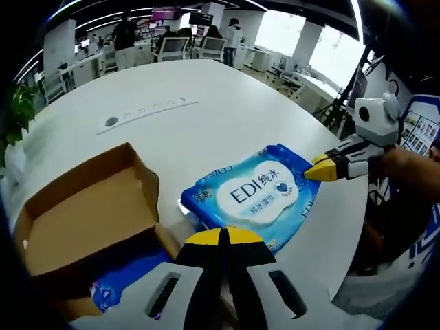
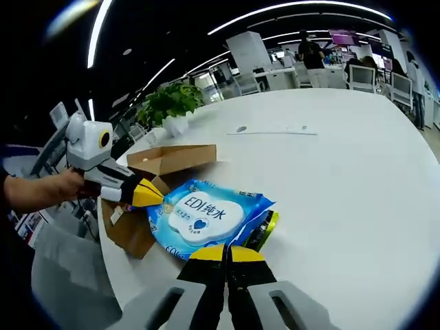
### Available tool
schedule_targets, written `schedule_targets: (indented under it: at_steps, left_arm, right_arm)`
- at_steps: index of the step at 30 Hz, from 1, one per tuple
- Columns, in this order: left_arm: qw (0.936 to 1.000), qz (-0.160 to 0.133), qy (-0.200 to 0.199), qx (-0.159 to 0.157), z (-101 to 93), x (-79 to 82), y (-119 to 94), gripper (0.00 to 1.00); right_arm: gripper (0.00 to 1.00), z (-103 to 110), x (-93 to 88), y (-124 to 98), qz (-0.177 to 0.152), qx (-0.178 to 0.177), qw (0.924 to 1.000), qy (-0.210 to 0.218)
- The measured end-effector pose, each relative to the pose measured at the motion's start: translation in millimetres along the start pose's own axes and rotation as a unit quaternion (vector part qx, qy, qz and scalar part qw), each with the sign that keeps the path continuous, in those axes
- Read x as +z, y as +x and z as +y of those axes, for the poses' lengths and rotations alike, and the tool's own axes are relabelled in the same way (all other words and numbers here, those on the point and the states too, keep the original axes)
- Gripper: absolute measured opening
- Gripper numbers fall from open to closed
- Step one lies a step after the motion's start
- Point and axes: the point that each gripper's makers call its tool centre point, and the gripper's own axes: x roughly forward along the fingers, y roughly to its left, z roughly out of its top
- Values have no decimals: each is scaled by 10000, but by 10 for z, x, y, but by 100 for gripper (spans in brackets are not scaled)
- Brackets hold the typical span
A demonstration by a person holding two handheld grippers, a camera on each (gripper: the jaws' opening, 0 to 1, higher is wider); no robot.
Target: Operate the shoe box by opening the lid, removing the specified soft item, and placing it in the target area until the item is outside and the box remains undamaged.
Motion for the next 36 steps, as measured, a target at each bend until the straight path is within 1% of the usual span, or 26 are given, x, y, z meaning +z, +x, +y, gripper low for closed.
schedule_targets:
  at_steps: [5,12,17,20,22,30,36]
  left_arm:
    - [9998,29,166,89,14,-16,42,0]
    - [9984,166,503,218,9,-59,81,0]
    - [9955,316,833,325,10,-94,99,0]
    - [9932,415,1025,373,8,-115,109,0]
    - [9917,476,1125,403,14,-132,126,0]
    - [9885,552,1338,442,17,-164,148,0]
    - [9886,553,1344,401,11,-164,139,0]
  right_arm:
    - [0,-45,-19,44,20,-5,10000,17]
    - [0,-68,-69,110,52,-10,10000,-15]
    - [0,-92,-147,180,99,-48,9999,-18]
    - [0,-100,-173,212,91,-78,9999,-44]
    - [0,-105,-168,214,53,-88,9999,18]
    - [0,-110,-210,216,57,-170,9998,-14]
    - [0,-121,-250,212,70,-199,9998,-1]
